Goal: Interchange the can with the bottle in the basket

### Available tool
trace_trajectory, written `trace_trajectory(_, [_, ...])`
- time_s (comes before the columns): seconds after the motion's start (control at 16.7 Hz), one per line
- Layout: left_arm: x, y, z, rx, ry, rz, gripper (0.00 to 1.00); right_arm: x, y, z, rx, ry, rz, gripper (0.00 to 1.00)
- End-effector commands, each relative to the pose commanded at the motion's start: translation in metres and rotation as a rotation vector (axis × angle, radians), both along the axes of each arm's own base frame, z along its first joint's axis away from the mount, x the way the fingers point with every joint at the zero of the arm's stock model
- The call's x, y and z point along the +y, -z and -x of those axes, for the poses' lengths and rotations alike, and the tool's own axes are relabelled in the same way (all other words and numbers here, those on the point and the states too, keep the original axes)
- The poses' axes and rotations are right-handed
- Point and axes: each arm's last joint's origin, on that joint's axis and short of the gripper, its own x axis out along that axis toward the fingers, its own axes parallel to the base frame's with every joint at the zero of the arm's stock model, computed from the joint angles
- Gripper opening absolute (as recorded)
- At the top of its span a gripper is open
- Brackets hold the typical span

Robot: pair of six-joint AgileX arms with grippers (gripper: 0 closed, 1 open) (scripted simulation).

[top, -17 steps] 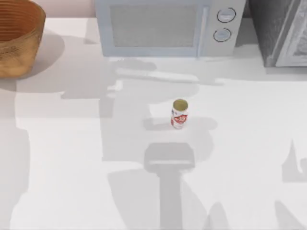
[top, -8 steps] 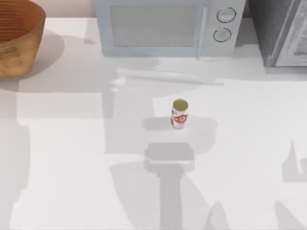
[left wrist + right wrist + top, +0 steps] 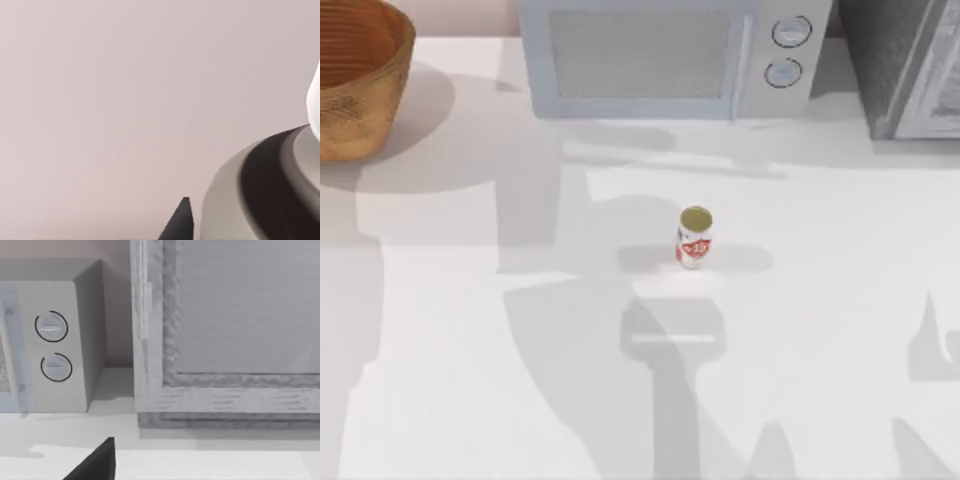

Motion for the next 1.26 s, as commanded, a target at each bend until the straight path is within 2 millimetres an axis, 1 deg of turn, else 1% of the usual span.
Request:
trace_trajectory(0.12, [0.0, 0.0, 0.0, 0.0, 0.0, 0.0, 0.0, 0.0, 0.0, 0.0, 0.0, 0.0, 0.0, 1.0])
trace_trajectory(0.9, [0.0, 0.0, 0.0, 0.0, 0.0, 0.0, 0.98, 0.0, 0.0, 0.0, 0.0, 0.0, 0.0, 1.0])
trace_trajectory(0.96, [0.0, 0.0, 0.0, 0.0, 0.0, 0.0, 1.0, 0.0, 0.0, 0.0, 0.0, 0.0, 0.0, 1.0])
trace_trajectory(1.26, [0.0, 0.0, 0.0, 0.0, 0.0, 0.0, 1.0, 0.0, 0.0, 0.0, 0.0, 0.0, 0.0, 1.0])
